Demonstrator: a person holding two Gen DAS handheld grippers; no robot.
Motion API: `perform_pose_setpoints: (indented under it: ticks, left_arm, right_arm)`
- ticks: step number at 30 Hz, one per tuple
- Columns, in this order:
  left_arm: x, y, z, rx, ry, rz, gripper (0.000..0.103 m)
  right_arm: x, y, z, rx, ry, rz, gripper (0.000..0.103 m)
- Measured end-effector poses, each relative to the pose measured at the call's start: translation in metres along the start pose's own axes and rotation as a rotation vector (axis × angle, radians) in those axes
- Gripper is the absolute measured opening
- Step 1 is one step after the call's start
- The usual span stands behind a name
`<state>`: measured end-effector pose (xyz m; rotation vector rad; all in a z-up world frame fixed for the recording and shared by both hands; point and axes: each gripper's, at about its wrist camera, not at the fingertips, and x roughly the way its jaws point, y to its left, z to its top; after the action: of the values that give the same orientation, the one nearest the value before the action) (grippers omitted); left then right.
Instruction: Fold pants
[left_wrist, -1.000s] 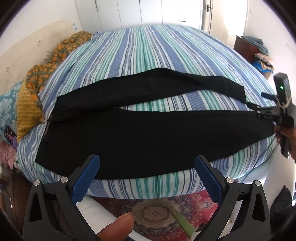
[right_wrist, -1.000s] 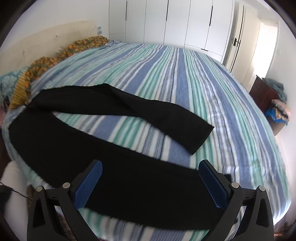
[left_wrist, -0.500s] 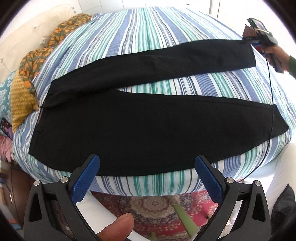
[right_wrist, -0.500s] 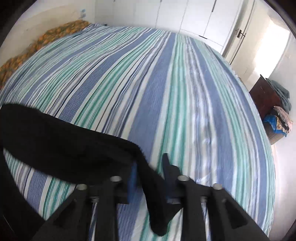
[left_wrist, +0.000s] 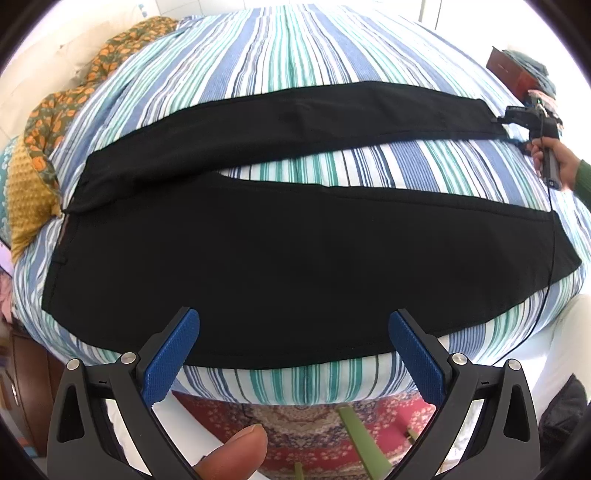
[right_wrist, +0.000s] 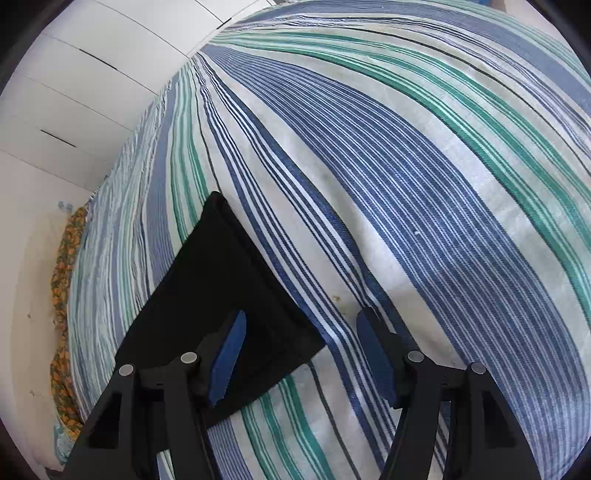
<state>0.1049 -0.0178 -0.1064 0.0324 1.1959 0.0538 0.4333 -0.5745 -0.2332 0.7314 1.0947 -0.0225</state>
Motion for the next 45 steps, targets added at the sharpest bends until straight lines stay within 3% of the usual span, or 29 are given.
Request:
perform_pose_setpoints:
  ticks: [1, 2, 4, 5, 8, 10, 12, 14, 16, 21, 24, 26, 28, 30, 33, 36, 38, 41, 43, 45]
  left_arm:
    - [0.002, 0.0, 0.0, 0.0, 0.007, 0.0, 0.102]
    - [0.003, 0.001, 0.001, 0.001, 0.007, 0.005, 0.102]
    - [0.007, 0.008, 0.007, -0.005, -0.003, 0.018, 0.102]
    - [0.01, 0.013, 0.011, -0.017, -0.009, 0.018, 0.102]
    - [0.024, 0.044, 0.037, -0.087, -0.036, 0.005, 0.102]
    - [0.038, 0.071, 0.062, -0.13, -0.076, 0.037, 0.102]
    - [0.056, 0.102, 0.093, -0.17, -0.131, 0.107, 0.102]
    - [0.073, 0.127, 0.121, -0.202, -0.189, 0.174, 0.102]
    - [0.097, 0.148, 0.143, -0.215, -0.23, 0.236, 0.102]
    - [0.181, 0.172, 0.156, -0.188, -0.063, 0.248, 0.103]
    - [0.158, 0.163, 0.149, -0.146, -0.109, 0.256, 0.102]
    - [0.131, 0.156, 0.136, -0.131, -0.169, 0.231, 0.102]
    - [0.103, 0.146, 0.113, -0.125, -0.22, 0.174, 0.102]
    - [0.087, 0.135, 0.083, -0.131, -0.224, 0.1, 0.102]
    - [0.085, 0.111, 0.039, -0.113, -0.166, 0.027, 0.102]
    - [0.1, 0.088, 0.008, -0.048, -0.091, 0.016, 0.102]
    - [0.103, 0.078, -0.009, -0.032, -0.087, 0.034, 0.102]
    - [0.093, 0.078, -0.006, -0.03, -0.096, 0.009, 0.102]
    - [0.081, 0.088, 0.006, -0.044, -0.144, 0.026, 0.102]
    - [0.068, 0.107, 0.027, -0.075, -0.2, 0.059, 0.102]
  right_arm:
    - [0.004, 0.006, 0.001, -0.02, 0.022, 0.038, 0.028]
    - [0.004, 0.018, 0.003, -0.074, 0.039, 0.03, 0.018]
    - [-0.015, 0.047, 0.007, -0.254, -0.024, -0.002, 0.018]
    - [-0.021, 0.052, 0.008, -0.327, -0.045, -0.059, 0.019]
    - [-0.01, 0.034, 0.009, -0.326, 0.018, -0.242, 0.026]
    - [-0.015, 0.036, 0.001, -0.329, -0.018, -0.316, 0.06]
    - [-0.031, 0.048, -0.013, -0.37, -0.104, -0.368, 0.068]
    - [-0.034, 0.083, -0.033, -0.469, -0.125, -0.336, 0.068]
    - [-0.028, 0.129, -0.059, -0.561, -0.103, -0.24, 0.068]
    - [0.033, 0.251, -0.142, -0.688, 0.122, 0.083, 0.072]
    - [0.086, 0.295, -0.188, -0.691, 0.266, 0.164, 0.072]
    - [0.115, 0.306, -0.213, -0.671, 0.34, 0.109, 0.072]
    - [0.112, 0.316, -0.231, -0.701, 0.309, 0.07, 0.072]
    - [0.087, 0.327, -0.255, -0.773, 0.28, 0.131, 0.072]
    - [0.033, 0.322, -0.297, -0.842, 0.266, 0.243, 0.078]
    - [-0.014, 0.285, -0.335, -0.826, 0.305, 0.306, 0.084]
    - [-0.029, 0.252, -0.357, -0.801, 0.343, 0.269, 0.084]
    - [-0.031, 0.201, -0.378, -0.758, 0.392, 0.114, 0.084]
    - [-0.038, 0.176, -0.371, -0.711, 0.387, 0.047, 0.084]
    - [-0.046, 0.174, -0.353, -0.678, 0.345, 0.043, 0.084]
